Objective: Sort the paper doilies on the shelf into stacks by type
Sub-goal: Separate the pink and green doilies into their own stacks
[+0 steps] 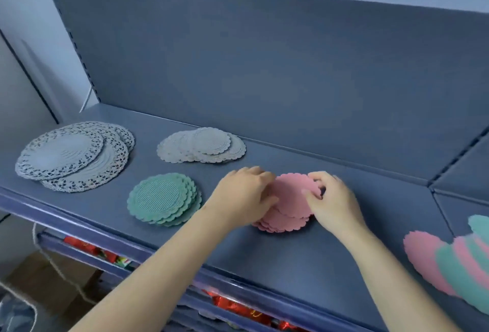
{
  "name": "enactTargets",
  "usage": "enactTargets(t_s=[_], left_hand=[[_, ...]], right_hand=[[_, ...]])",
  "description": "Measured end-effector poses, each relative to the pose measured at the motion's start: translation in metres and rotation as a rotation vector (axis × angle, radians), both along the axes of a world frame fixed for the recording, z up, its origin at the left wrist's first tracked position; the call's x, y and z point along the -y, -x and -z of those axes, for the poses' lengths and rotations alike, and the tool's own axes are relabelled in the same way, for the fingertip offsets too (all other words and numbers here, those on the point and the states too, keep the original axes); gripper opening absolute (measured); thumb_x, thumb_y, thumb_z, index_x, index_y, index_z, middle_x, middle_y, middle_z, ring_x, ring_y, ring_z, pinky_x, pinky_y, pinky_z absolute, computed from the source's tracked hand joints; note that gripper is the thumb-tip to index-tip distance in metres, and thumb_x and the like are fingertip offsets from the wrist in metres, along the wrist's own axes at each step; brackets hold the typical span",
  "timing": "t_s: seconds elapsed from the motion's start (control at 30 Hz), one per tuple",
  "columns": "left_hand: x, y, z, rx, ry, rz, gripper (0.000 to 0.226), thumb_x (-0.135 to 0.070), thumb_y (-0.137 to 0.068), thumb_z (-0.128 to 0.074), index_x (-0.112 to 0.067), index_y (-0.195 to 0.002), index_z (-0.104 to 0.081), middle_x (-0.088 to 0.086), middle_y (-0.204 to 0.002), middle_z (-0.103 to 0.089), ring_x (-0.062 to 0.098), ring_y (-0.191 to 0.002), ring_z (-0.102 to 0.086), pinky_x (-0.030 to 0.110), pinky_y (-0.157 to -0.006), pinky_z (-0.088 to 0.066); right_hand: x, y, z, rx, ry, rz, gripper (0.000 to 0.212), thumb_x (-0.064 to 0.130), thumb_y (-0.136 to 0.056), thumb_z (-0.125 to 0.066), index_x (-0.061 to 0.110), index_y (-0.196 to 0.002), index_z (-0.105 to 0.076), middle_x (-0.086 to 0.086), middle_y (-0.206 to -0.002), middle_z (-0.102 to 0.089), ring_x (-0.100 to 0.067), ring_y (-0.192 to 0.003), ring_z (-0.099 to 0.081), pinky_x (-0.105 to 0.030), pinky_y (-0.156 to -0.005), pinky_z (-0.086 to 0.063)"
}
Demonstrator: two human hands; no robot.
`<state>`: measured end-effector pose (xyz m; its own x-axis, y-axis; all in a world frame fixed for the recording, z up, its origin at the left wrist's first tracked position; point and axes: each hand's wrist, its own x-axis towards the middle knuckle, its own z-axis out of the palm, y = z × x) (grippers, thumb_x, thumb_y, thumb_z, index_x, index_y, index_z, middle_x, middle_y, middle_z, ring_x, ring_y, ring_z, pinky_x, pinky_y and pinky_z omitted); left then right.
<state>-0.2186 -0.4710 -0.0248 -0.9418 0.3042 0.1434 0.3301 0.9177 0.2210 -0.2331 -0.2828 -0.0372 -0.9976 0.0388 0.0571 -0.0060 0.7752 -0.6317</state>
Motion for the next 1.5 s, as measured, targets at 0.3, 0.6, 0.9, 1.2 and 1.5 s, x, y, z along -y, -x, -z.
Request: enactTargets(t_s=[0.3,0.6,0.9,1.2,1.5], left_hand=[[-0.048,0.024,-0.003,-0.098,0.040,0.174,0.039,-0.041,-0.096,-0.040,-0.021,-0.127,-0.052,-0.003,-0.123,-0.056,0.023,-0.112,-0.053,0.032,-0.092,-0.039],[-0.212,-0.026,-0.012,-0.149,0.099,0.388,0.045,-0.049,-0.095,-0.041,-0.020,-0.129,-0.048,-0.003,-0.125,-0.053,0.022,-0.114,-0.050,0.030,-0.092,-0.036],[-0.382,-0.036,0.016,-0.035,0.024,0.232,0.038,-0.039,-0.097,-0.041,-0.012,-0.123,-0.047,0.004,-0.120,-0.056,0.025,-0.112,-0.052,0.035,-0.085,-0.042],[-0.425,0.001,0.015,0.047,0.084,0.093,0.056,-0.061,-0.081,-0.057,-0.013,-0.060,-0.037,-0.001,-0.055,-0.041,0.022,-0.058,-0.045,0.028,-0.057,-0.033],[-0.402,0.028,-0.011,-0.194,-0.484,-0.287,0.037,-0.018,-0.100,-0.029,-0.011,-0.064,-0.028,0.008,-0.060,-0.040,0.027,-0.056,-0.034,0.035,-0.049,-0.024]], right_hand=[[-0.042,-0.049,-0.007,-0.059,-0.114,-0.108,0.043,0.029,-0.098,-0.045,0.029,-0.141,-0.042,0.016,-0.138,-0.046,-0.008,-0.118,-0.050,-0.023,-0.100,-0.037],[-0.206,-0.125,-0.018,-0.022,-0.259,0.134,0.045,0.030,-0.097,-0.049,0.030,-0.141,-0.041,0.013,-0.143,-0.043,-0.007,-0.134,-0.036,-0.023,-0.101,-0.032],[-0.354,-0.148,-0.009,0.011,-0.344,-0.011,0.040,0.030,-0.097,-0.048,0.026,-0.136,-0.047,0.011,-0.132,-0.052,-0.010,-0.123,-0.044,-0.024,-0.097,-0.039],[-0.393,-0.105,0.003,0.016,-0.320,-0.069,0.031,0.037,-0.093,-0.051,0.014,-0.110,-0.062,0.002,-0.108,-0.060,-0.019,-0.103,-0.051,-0.033,-0.081,-0.045],[-0.374,-0.046,0.010,0.078,-0.341,-0.053,0.066,0.066,-0.080,-0.052,0.016,-0.122,-0.055,-0.002,-0.127,-0.047,-0.023,-0.120,-0.038,-0.037,-0.100,-0.034]])
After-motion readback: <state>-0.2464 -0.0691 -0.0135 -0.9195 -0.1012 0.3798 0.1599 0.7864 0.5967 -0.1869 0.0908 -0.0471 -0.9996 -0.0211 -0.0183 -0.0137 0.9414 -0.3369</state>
